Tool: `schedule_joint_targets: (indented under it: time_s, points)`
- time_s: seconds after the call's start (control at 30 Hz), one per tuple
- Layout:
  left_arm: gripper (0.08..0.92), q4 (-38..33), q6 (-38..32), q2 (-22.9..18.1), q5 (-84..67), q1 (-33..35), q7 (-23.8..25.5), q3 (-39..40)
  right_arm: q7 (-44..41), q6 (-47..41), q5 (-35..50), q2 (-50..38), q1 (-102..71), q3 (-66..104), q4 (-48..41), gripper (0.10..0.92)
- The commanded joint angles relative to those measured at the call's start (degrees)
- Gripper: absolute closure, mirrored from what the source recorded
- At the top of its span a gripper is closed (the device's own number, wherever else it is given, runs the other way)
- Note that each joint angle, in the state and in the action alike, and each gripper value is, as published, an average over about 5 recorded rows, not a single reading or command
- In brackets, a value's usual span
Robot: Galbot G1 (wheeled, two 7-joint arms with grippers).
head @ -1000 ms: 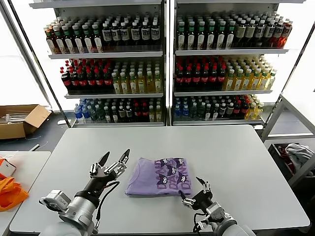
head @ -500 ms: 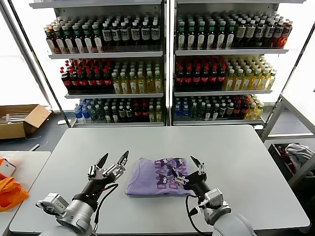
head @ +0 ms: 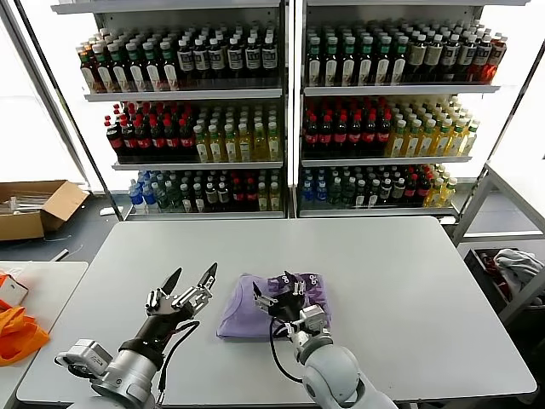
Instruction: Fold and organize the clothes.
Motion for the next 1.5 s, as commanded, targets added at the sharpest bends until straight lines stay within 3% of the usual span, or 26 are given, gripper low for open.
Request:
schedule_joint_targets:
  time_s: [0.03, 0.23, 0.53, 0.8, 1.27, 1.5]
  points:
    - [0.177, 1.0, -0.1, -0.2, 0.1, -0.4, 0.1, -0.2, 3.6, -3.9, 0.5, 6.7, 6.8, -4.6, -14.8, 0.203]
    - [0.177, 2.1, -0.2, -0.3, 0.0, -1.0, 0.4, 0.0, 3.2, -6.1, -1.1, 1.9, 2.4, -4.6, -11.1, 0.203]
    - [0.177, 3.6, -0.1, -0.3, 0.0, -2.7, 0.5, 1.5, 1.4, 1.3, -0.9, 0.6, 1.9, -2.7, -3.1, 0.203]
    - [0.177, 3.4, -0.2, 0.1, -0.1, -2.3, 0.6, 1.0, 5.8, -1.8, -0.8, -1.9, 0.3, -0.4, 4.6, 0.203]
    - [0.177, 3.5, -0.2, -0.4, -0.1, -2.4, 0.8, 1.2, 5.9, -8.5, -4.0, -0.5, -2.2, -2.2, -1.4, 0.203]
    - [0.177, 2.8, -0.4, 0.0, -0.2, -1.5, 0.9, -0.3, 5.7, -4.4, -1.5, -3.6, -3.4, 1.0, 7.7, 0.203]
